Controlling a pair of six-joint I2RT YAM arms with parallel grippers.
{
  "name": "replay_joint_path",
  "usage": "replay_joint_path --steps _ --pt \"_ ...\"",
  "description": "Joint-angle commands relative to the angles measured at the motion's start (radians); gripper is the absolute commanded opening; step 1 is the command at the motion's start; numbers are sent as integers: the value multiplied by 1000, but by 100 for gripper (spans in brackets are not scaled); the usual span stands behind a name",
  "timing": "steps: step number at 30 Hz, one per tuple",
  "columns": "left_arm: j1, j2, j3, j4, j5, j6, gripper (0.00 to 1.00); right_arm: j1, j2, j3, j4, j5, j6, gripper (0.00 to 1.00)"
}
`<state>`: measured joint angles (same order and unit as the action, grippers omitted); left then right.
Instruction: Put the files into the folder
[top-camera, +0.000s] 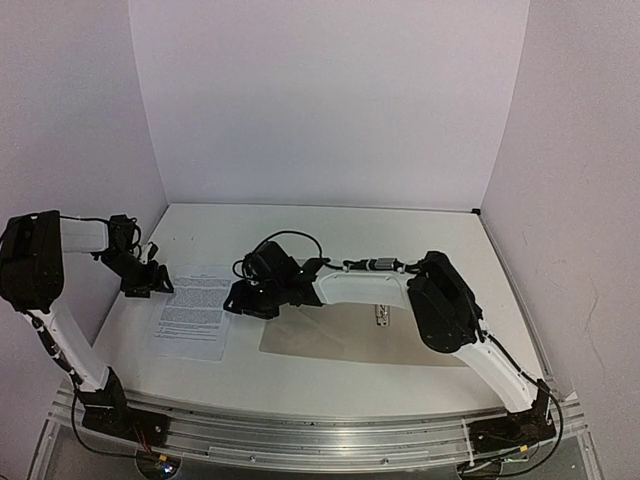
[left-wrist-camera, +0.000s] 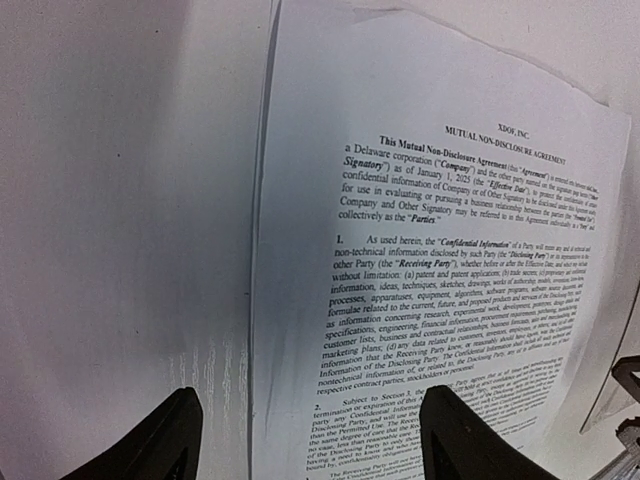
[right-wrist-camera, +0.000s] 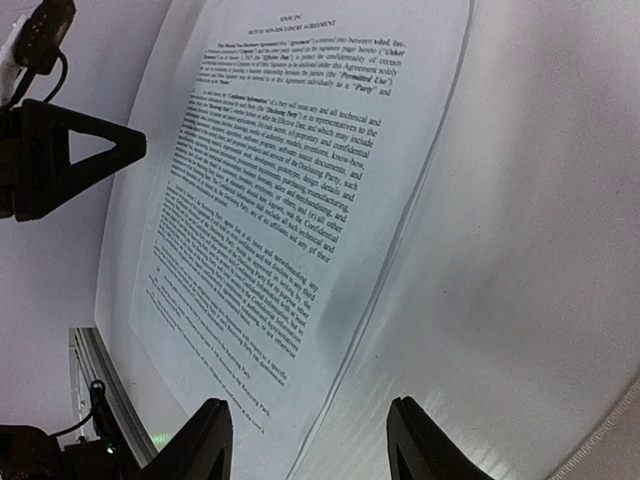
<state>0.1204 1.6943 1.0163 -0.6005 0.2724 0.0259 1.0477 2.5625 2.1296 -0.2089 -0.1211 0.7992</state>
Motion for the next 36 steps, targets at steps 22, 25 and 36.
replay_joint_path --steps 22,25,36 --pt "4 92 0 71 42 42 64 -11 161 112 327 -111 230 33" --pt "4 89 -2 72 44 43 64 -11 146 99 392 -127 236 30" --pt "5 87 0 65 48 46 63 -14 194 82 411 -100 286 32"
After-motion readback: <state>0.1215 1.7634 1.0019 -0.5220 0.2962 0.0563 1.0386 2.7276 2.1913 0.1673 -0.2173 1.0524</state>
